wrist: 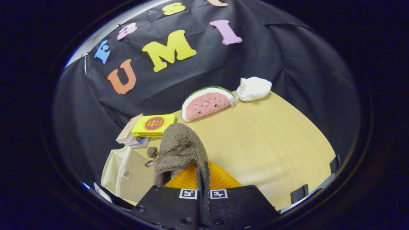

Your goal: Open the storage box then place both shoes into the box .Put the left shoe in first, then the right shoe, with the right side of both shoes facing outward in a uniform manner.

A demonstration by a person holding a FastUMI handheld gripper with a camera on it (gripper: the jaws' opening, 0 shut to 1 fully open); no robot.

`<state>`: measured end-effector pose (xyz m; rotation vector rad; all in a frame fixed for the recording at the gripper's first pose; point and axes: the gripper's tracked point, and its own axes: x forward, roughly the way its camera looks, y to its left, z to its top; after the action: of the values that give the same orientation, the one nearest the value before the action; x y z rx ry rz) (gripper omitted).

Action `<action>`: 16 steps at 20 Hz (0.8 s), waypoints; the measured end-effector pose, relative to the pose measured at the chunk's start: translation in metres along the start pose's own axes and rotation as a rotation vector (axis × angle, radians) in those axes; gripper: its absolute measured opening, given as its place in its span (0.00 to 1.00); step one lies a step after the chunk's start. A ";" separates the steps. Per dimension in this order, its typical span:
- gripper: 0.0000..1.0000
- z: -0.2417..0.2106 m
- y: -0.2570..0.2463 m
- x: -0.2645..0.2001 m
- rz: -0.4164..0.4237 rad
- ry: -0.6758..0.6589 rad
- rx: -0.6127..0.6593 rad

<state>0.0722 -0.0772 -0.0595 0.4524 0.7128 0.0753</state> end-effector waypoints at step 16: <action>0.00 -0.079 0.271 0.031 0.045 0.088 0.056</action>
<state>0.0675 0.2039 -0.0159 0.5212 0.7922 0.1185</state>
